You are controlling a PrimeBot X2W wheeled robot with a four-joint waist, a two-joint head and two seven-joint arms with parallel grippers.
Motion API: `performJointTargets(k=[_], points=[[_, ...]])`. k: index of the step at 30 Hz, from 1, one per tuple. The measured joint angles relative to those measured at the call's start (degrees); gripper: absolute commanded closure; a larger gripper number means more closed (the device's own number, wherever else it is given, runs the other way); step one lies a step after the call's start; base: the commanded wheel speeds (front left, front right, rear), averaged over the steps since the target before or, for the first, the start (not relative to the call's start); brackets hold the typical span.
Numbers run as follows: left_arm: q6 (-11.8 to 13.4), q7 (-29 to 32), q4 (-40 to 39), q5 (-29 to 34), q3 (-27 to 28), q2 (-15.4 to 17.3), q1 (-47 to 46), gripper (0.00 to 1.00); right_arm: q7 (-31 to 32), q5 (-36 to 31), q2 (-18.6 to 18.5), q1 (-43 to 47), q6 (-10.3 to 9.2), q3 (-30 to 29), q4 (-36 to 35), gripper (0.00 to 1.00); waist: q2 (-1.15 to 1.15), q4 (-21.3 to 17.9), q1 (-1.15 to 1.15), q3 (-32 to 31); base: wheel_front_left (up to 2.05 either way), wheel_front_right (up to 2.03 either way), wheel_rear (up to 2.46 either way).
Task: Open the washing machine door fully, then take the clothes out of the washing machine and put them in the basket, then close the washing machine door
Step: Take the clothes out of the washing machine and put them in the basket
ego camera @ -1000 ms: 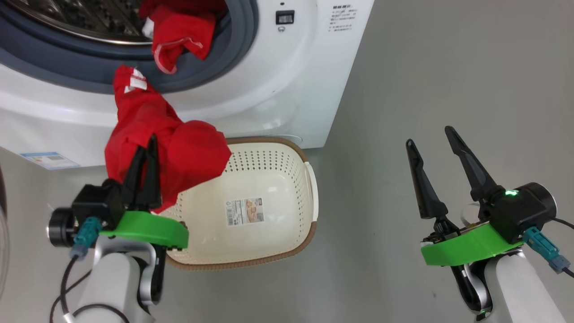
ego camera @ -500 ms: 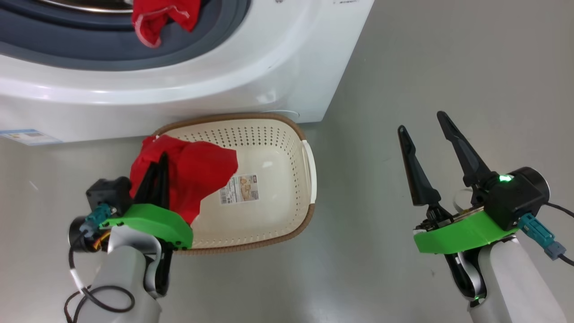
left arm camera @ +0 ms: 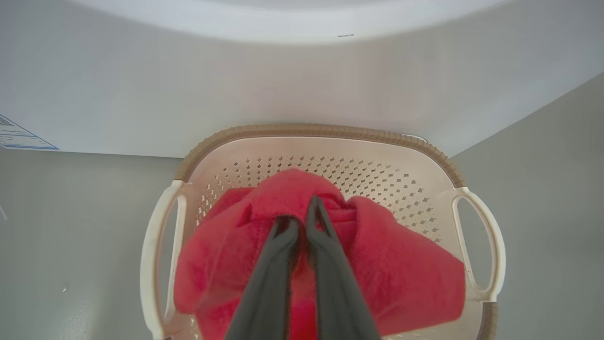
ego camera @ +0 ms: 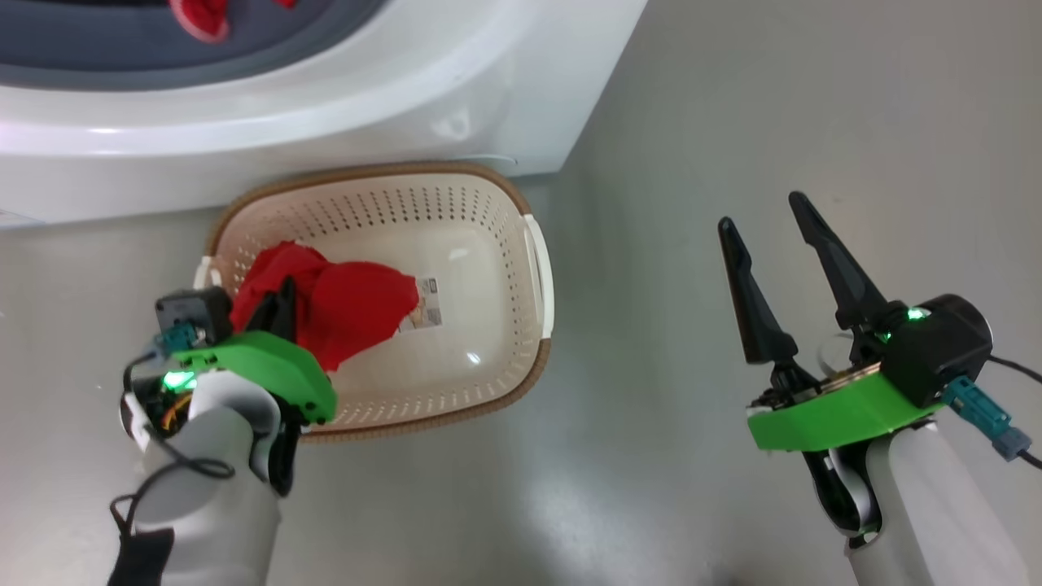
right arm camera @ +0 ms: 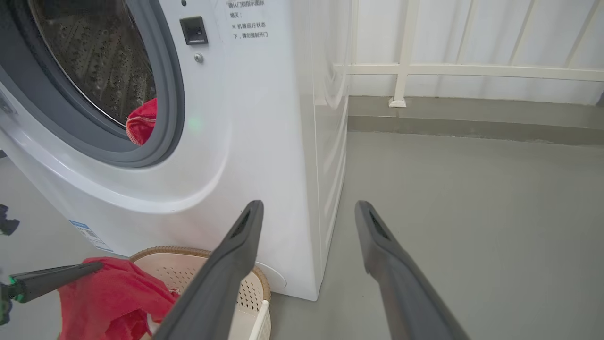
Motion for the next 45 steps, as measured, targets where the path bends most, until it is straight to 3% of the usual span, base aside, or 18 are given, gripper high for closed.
performJointTargets(k=[7, 15, 16, 18, 19, 35, 45], points=[[-0.57, 1.33, 7.46, 0.08, -0.74, 0.69, -5.47, 1.00, 0.00, 1.11, 0.00, -1.86, 0.00, 0.75, -0.24, 0.00, 0.00, -1.36, 0.00, 3.39, 0.00, 0.00, 0.00], [-1.05, 3.76, 10.04, -0.04, -1.22, 1.60, -7.71, 1.00, 0.00, 1.29, 0.00, -3.00, 0.00, 1.15, -0.33, 0.00, 0.00, -2.89, 0.00, 6.20, 0.00, 0.00, 0.00], [-1.05, 3.77, 10.15, -0.19, -1.30, 1.64, -7.85, 0.95, 0.00, 1.30, 0.00, -3.09, 0.00, 1.16, -0.37, 0.00, 0.00, -3.02, 0.00, 6.47, 0.00, 0.00, 0.00], [-1.25, 4.25, 10.39, -0.29, -1.42, 1.74, -8.30, 0.56, 0.00, 1.31, 0.00, -3.13, 0.00, 1.21, -0.38, 0.00, 0.00, -3.21, 0.00, 6.96, 0.00, 0.00, 0.00], [-1.49, 4.66, 10.51, -0.53, -1.47, 1.81, -8.58, 0.02, 0.00, 1.32, 0.00, -3.15, 0.00, 1.25, -0.41, 0.00, 0.00, -3.27, 0.00, 7.19, 0.00, 0.00, 0.00], [-1.46, 0.40, 8.55, 0.40, -4.33, 1.80, -9.57, 0.00, 0.00, 0.40, 0.00, -4.32, 0.00, -0.82, 0.87, 0.00, 0.00, -1.87, 0.00, 5.47, 0.00, 0.00, 0.00], [-0.36, 0.13, -11.94, 1.72, -1.85, 1.44, 0.34, 0.00, 0.00, -1.99, 0.00, -3.97, 0.00, -2.27, 2.56, 0.00, 0.00, 0.46, 0.00, 0.13, 0.00, 0.00, 0.00]])
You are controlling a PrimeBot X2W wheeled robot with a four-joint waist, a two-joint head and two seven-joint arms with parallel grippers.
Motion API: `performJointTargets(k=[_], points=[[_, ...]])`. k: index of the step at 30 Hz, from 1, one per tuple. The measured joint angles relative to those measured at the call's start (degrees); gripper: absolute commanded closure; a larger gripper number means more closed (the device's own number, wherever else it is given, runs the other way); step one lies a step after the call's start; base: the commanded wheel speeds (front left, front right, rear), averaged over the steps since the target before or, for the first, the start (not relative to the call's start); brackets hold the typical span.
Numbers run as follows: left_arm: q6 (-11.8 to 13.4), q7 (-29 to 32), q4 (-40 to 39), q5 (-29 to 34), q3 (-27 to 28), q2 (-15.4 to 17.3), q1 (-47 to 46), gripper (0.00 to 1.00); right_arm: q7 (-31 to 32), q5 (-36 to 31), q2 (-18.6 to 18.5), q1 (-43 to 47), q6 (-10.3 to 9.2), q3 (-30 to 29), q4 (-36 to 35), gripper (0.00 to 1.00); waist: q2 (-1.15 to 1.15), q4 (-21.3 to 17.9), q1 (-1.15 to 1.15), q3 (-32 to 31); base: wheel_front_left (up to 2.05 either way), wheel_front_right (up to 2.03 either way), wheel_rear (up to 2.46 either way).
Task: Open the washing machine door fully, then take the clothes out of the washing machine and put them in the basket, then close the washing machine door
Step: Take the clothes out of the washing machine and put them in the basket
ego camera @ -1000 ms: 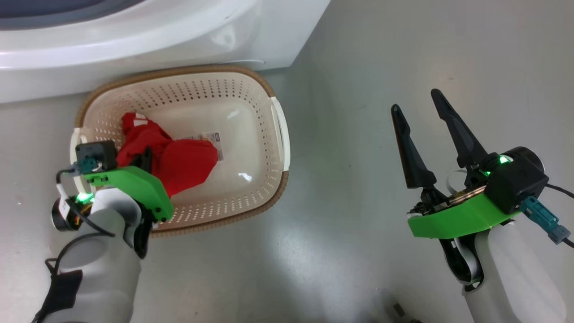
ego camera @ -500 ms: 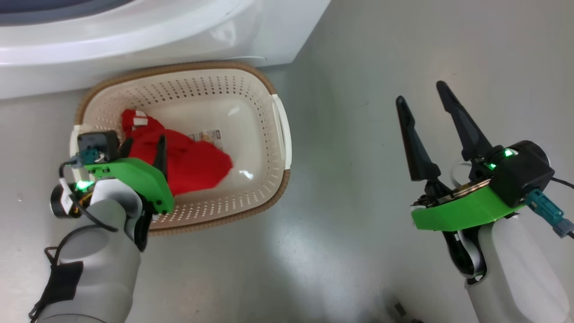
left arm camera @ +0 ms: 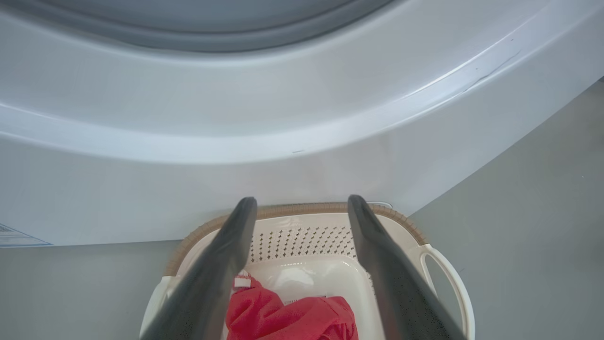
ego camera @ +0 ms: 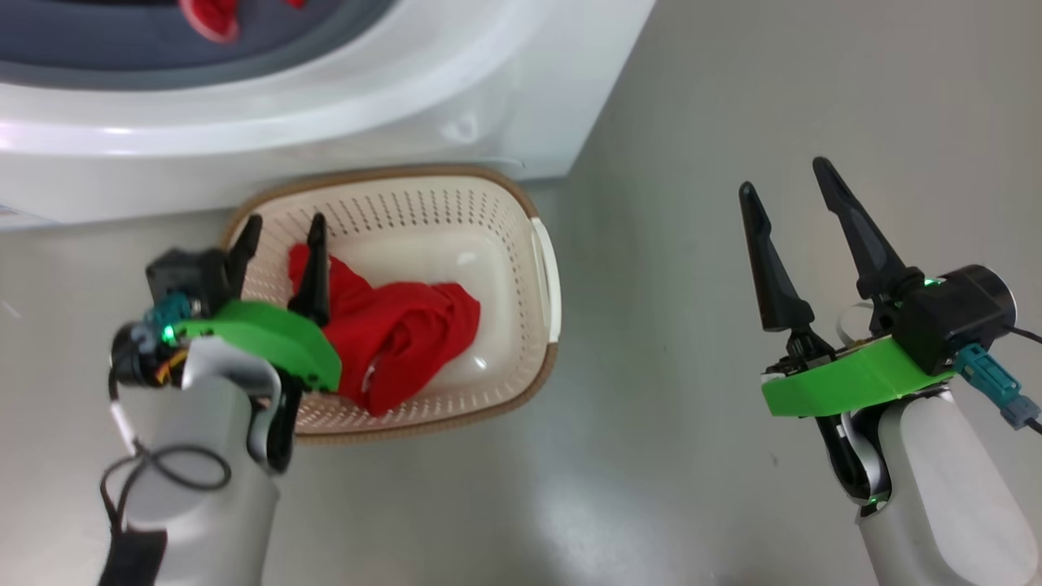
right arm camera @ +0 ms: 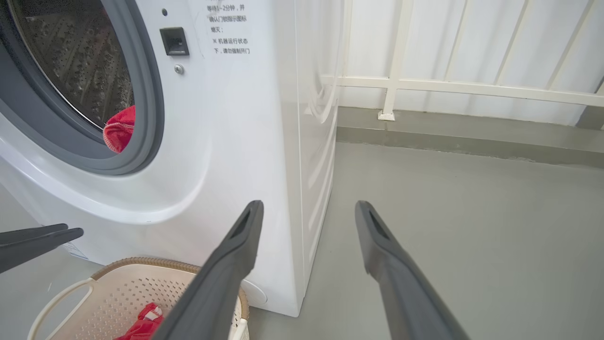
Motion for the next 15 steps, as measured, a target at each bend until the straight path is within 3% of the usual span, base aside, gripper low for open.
performJointTargets(k=[15], points=[[1.99, 0.00, -19.93, 3.52, 5.42, -0.98, 14.79, 0.00, 0.00, -1.52, 0.00, 2.74, 0.00, -2.07, 3.65, 0.00, 0.00, 2.87, 0.01, -10.71, 0.00, 0.00, 0.00]])
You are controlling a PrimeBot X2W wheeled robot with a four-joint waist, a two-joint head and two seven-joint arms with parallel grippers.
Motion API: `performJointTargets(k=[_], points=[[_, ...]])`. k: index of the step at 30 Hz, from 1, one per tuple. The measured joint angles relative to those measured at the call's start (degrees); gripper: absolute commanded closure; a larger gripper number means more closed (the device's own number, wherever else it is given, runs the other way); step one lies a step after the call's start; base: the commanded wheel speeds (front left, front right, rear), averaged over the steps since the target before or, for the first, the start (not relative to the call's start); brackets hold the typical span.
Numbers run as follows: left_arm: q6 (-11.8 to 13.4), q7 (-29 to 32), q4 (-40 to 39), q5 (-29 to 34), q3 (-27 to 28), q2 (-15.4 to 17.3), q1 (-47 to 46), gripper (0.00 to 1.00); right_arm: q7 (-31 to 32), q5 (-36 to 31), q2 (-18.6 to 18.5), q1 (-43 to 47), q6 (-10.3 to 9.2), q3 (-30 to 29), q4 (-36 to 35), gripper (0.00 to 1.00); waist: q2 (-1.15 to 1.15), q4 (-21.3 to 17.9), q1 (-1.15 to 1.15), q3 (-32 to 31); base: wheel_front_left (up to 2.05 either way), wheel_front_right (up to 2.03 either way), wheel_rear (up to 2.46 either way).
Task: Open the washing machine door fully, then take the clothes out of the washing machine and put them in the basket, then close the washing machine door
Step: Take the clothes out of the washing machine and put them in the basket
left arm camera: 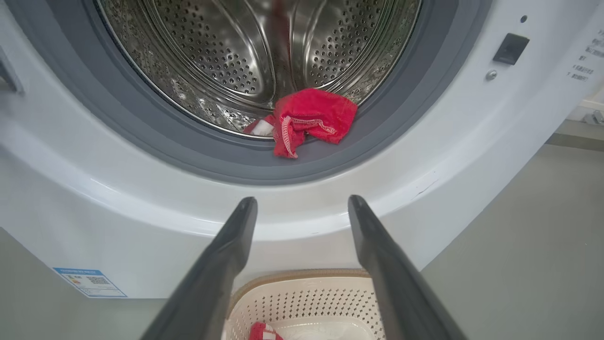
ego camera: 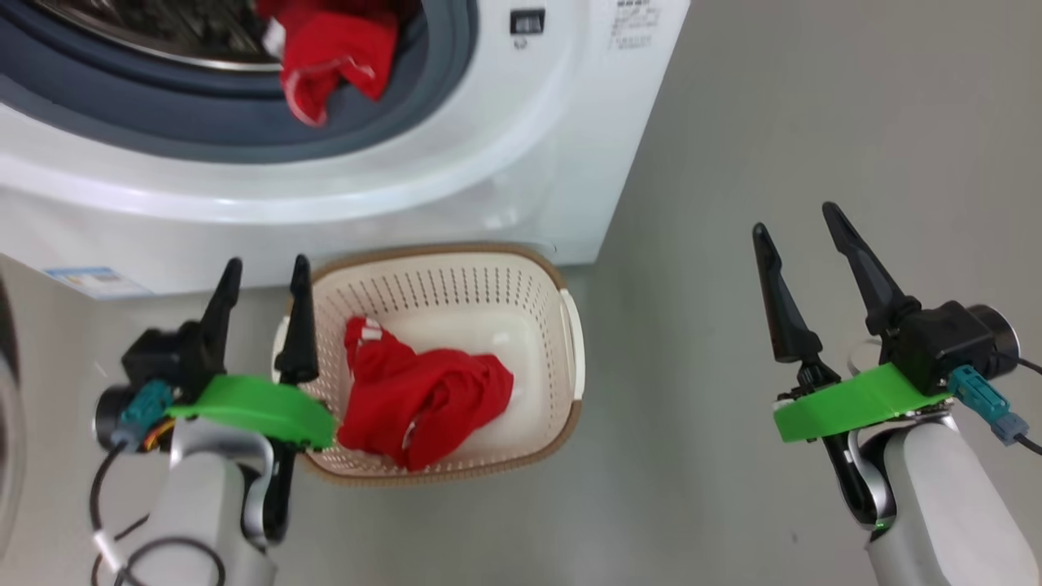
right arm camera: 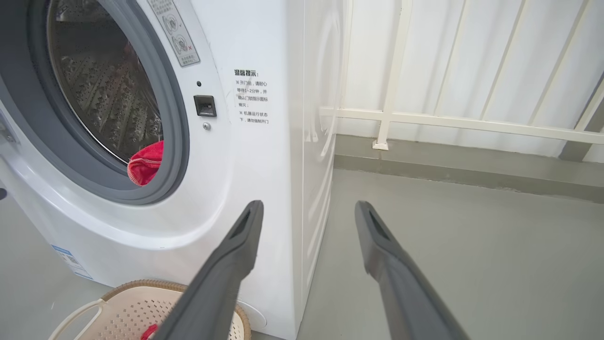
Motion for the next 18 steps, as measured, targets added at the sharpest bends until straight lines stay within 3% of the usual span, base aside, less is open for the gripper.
performJointTargets(k=[18], points=[[0.00, 0.00, -14.62, 2.25, 2.99, -0.12, 14.34, 0.00, 0.01, -1.37, 0.05, 7.89, 0.00, -2.76, -0.91, 0.00, 0.00, 1.37, 0.00, -11.65, 0.00, 0.00, 0.00]])
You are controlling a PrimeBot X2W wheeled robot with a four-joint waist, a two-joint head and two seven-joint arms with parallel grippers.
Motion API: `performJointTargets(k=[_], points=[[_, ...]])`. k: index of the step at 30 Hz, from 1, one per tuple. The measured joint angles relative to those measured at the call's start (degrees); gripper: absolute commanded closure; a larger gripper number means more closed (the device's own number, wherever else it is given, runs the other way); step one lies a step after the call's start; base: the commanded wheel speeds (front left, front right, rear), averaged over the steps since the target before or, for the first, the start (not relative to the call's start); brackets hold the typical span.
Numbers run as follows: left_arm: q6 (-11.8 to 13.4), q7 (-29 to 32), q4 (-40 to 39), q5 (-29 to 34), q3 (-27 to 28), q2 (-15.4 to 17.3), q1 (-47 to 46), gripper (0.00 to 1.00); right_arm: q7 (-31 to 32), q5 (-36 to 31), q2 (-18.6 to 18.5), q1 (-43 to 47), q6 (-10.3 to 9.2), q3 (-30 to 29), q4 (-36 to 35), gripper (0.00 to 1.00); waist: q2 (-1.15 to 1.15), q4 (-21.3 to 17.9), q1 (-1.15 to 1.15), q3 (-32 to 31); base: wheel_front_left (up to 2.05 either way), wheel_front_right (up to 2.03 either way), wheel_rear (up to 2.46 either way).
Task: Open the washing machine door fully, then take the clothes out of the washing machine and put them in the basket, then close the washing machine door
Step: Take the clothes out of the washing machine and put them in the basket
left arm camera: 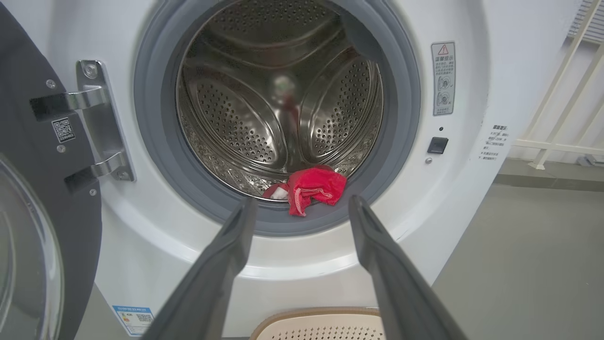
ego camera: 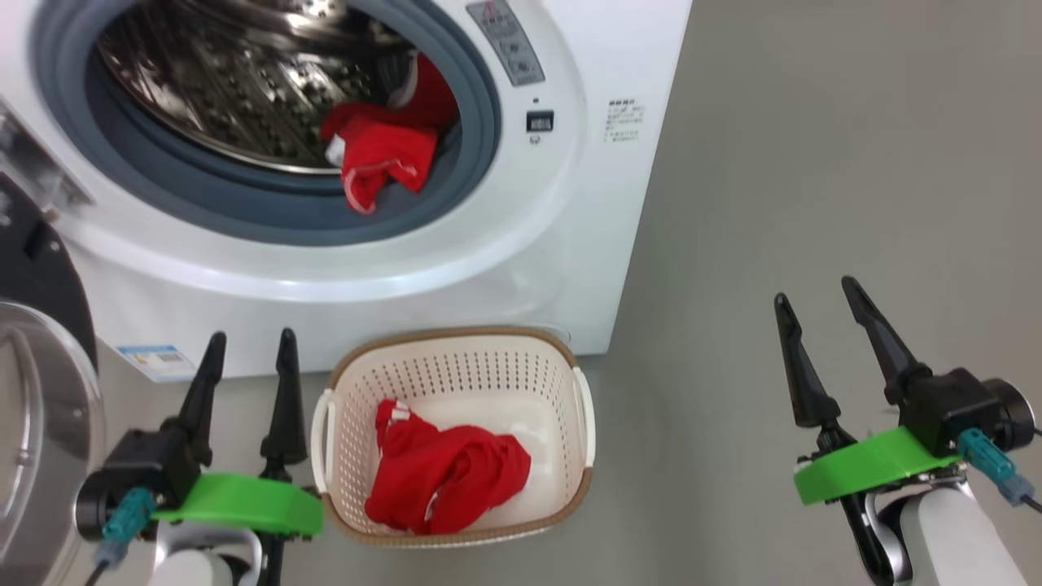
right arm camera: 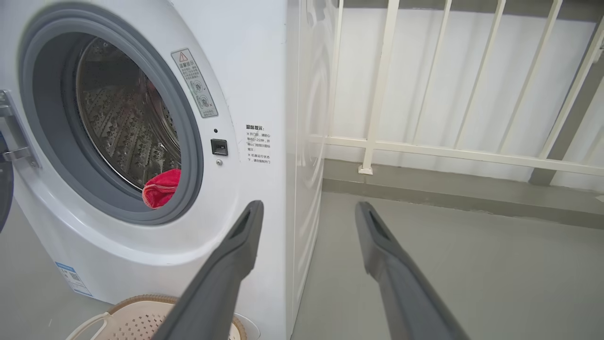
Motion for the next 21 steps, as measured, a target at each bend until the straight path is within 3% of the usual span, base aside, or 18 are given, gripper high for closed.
performJointTargets(k=[21], points=[[0.66, 0.00, -6.31, -0.30, -3.27, 0.07, 11.99, 0.00, 0.00, 0.19, 0.47, 12.71, 0.00, -2.61, -4.87, 0.00, 0.00, 0.42, 0.00, -10.43, 0.00, 0.00, 0.00]])
